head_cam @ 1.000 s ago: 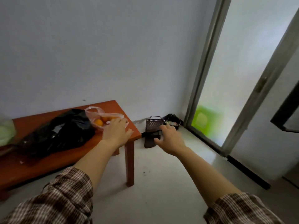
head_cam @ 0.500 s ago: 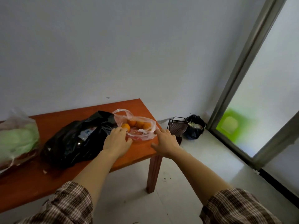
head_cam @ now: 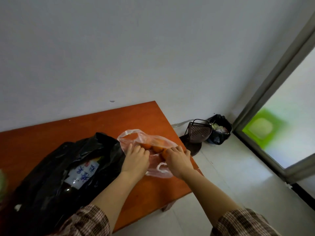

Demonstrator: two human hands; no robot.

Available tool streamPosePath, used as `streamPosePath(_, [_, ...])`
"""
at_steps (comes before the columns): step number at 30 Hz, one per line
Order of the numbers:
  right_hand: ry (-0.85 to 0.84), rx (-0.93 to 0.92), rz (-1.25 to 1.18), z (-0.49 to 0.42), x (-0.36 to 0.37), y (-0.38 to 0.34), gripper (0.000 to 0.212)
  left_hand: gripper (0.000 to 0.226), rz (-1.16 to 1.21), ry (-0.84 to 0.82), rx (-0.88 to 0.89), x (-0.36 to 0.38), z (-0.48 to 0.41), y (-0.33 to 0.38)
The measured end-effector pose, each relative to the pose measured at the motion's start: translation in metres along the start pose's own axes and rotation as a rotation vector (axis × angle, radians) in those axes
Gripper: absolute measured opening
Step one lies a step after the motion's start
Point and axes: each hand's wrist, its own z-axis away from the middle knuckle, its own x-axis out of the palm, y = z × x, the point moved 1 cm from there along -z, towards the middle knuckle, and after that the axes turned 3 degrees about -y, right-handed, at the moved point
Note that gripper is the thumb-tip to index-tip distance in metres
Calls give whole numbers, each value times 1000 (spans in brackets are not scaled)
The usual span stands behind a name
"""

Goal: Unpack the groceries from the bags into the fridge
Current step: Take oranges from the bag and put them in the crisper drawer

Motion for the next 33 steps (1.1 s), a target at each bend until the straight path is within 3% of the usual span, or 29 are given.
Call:
streamPosePath(4, [-62, -1, 30, -29, 15, 7, 34, 35, -101, -89, 6, 17, -29, -10])
streamPosePath(10, [-57, 102, 12, -51, 25, 26, 41, 62, -103, -288, -104, 37, -54, -26])
streamPosePath(16, [-51, 176, 5, -71, 36, 33, 49, 73, -43, -336, -118, 51, -69, -32])
streamPosePath(23, [-77, 222, 80, -81, 47, 34, 74, 77, 15, -332, -155, 55, -74, -32])
streamPosePath(28, [-67, 203, 50, -79, 46, 34, 72, 67, 15, -288, -139, 50, -77, -36])
streamPosePath(33, [-26, 109, -126, -62, 40, 35, 79, 56, 283, -180, -193, 38, -64, -42])
